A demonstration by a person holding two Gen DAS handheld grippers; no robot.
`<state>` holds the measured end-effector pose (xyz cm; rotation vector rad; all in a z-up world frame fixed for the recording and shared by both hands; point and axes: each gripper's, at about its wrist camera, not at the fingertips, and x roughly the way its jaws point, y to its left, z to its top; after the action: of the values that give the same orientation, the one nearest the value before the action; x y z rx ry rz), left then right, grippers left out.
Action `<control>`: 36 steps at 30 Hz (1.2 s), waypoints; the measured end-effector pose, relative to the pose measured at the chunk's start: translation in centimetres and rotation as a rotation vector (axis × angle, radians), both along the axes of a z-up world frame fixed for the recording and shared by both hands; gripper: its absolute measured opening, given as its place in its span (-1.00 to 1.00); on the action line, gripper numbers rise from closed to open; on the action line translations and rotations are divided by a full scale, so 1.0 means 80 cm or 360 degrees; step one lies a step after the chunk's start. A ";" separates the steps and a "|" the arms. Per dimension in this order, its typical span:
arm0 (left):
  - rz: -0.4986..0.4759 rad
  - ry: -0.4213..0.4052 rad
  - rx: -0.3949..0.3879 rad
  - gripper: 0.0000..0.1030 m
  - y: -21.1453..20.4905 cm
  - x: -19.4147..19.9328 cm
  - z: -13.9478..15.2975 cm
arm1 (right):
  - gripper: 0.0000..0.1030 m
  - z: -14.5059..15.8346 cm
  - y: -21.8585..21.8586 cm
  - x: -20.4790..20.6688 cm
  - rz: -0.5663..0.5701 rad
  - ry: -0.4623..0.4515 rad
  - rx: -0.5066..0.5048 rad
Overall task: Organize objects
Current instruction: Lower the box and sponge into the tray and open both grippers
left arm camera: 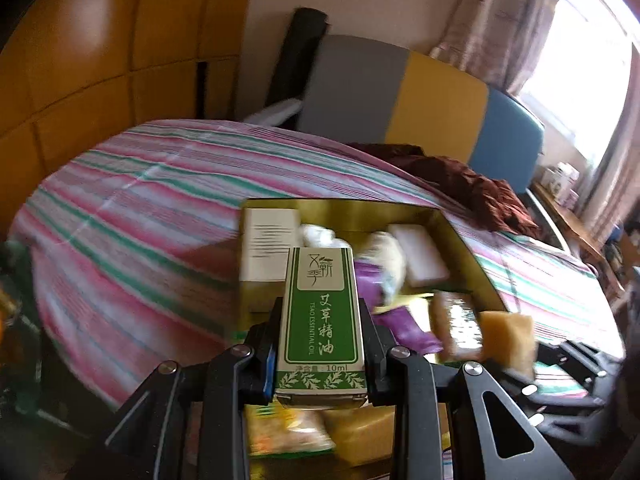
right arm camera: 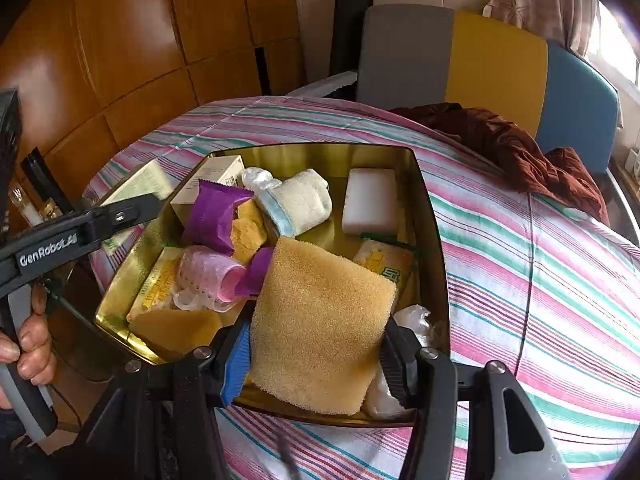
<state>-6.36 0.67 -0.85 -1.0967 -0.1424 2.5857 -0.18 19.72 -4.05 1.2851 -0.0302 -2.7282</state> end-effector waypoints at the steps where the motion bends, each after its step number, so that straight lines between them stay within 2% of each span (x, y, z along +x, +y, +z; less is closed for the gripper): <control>1: -0.0022 -0.0012 0.0017 -0.40 0.009 -0.003 0.001 | 0.11 -0.002 0.000 0.000 -0.0001 -0.0001 0.0009; 7: -0.0173 -0.0035 0.0065 -0.40 0.069 -0.023 0.003 | 0.11 -0.015 -0.002 -0.002 -0.0009 -0.0014 0.0027; 13: -0.0203 -0.0015 -0.0071 -0.40 0.105 -0.038 -0.007 | 0.14 -0.025 0.000 -0.003 0.0000 -0.0021 -0.0003; 23: -0.0165 -0.0002 -0.0176 -0.37 0.114 -0.046 -0.026 | 0.24 -0.042 0.000 -0.010 -0.0003 -0.0064 0.0028; 27: -0.0164 0.0028 -0.0190 -0.12 0.113 -0.042 -0.026 | 0.36 -0.042 0.000 -0.009 0.0019 -0.0071 0.0025; 36: -0.0135 0.0113 -0.0205 -0.01 0.105 -0.026 -0.014 | 0.44 -0.030 0.000 0.003 -0.0006 -0.0026 0.0030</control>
<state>-8.48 9.10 -1.95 -1.0286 0.0867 2.5834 0.03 19.71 -6.42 1.3136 -0.0088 -2.7275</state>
